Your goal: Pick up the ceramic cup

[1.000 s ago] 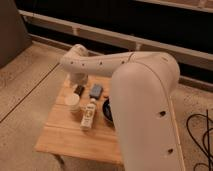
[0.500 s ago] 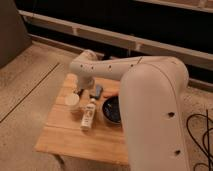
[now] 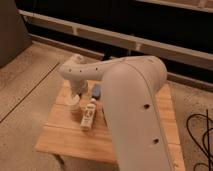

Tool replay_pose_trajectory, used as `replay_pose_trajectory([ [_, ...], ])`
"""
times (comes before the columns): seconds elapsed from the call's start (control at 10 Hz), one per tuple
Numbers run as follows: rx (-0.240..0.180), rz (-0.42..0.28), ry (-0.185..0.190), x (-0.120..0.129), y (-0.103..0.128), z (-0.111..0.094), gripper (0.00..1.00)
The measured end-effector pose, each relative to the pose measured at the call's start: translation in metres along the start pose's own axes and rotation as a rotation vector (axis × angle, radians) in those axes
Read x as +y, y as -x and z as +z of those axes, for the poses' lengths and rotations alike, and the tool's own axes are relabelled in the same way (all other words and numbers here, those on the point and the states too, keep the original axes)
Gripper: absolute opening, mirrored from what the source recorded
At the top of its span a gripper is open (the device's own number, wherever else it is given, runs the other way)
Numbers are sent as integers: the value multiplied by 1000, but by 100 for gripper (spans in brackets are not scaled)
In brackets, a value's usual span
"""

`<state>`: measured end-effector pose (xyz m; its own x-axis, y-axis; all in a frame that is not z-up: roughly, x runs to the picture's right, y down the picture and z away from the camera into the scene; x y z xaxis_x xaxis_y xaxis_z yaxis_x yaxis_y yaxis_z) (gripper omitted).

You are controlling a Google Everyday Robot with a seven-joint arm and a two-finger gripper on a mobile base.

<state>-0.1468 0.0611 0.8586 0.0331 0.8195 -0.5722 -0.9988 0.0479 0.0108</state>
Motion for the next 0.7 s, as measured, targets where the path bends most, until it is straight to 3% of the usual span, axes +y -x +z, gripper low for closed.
replay_pose_trajectory([
  [0.1, 7, -5, -8, 1, -1, 4, 63],
  [0.3, 5, -32, -37, 2, 2, 12, 39],
  [0.4, -3, -39, -40, 2, 5, 10, 33],
  [0.7, -61, -67, -49, 1, 17, -9, 3],
])
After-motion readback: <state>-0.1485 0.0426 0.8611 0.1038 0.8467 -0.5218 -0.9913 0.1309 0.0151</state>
